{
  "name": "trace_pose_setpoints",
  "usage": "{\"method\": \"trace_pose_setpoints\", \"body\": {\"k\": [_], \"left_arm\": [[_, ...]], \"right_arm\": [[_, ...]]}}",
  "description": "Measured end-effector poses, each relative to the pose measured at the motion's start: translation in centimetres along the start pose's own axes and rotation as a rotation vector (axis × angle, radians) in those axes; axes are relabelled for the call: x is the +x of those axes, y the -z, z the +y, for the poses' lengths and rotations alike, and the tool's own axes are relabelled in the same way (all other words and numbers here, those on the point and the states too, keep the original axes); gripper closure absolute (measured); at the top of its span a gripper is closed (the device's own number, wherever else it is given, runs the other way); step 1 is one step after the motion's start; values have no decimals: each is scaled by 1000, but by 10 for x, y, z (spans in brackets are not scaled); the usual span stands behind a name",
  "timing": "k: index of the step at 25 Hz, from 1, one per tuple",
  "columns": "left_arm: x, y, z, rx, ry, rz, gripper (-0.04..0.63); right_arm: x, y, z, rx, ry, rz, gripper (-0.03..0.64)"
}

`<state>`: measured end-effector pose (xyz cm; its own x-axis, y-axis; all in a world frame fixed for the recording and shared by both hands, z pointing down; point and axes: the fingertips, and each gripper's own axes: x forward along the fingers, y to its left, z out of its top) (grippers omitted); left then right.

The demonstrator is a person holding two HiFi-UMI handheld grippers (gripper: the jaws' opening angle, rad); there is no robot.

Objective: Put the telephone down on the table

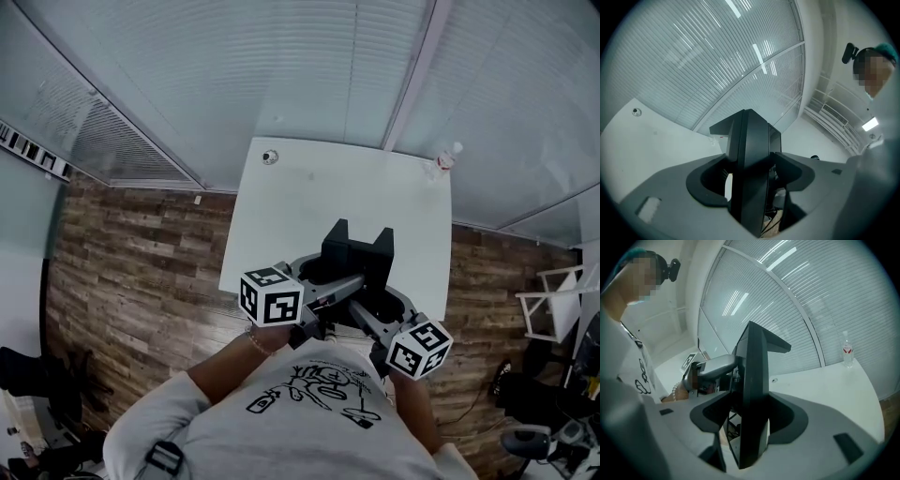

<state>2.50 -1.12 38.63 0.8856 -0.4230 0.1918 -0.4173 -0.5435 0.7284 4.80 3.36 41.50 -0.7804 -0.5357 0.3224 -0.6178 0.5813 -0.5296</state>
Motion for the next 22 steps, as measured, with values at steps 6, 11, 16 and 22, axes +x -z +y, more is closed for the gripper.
{"method": "trace_pose_setpoints", "body": {"k": [6, 11, 16, 22], "left_arm": [[-1, -42, 34, -1, -2, -18, 285], [-5, -62, 53, -5, -3, -24, 287], [-7, -73, 68, -5, -7, -28, 285], [-3, -79, 71, -13, -17, -32, 285]], "right_arm": [[43, -30, -13, -12, -6, 14, 396], [67, -43, -17, -16, -9, 21, 396], [85, -49, -21, -14, -11, 23, 396], [87, -55, -26, -10, -21, 37, 396]]}}
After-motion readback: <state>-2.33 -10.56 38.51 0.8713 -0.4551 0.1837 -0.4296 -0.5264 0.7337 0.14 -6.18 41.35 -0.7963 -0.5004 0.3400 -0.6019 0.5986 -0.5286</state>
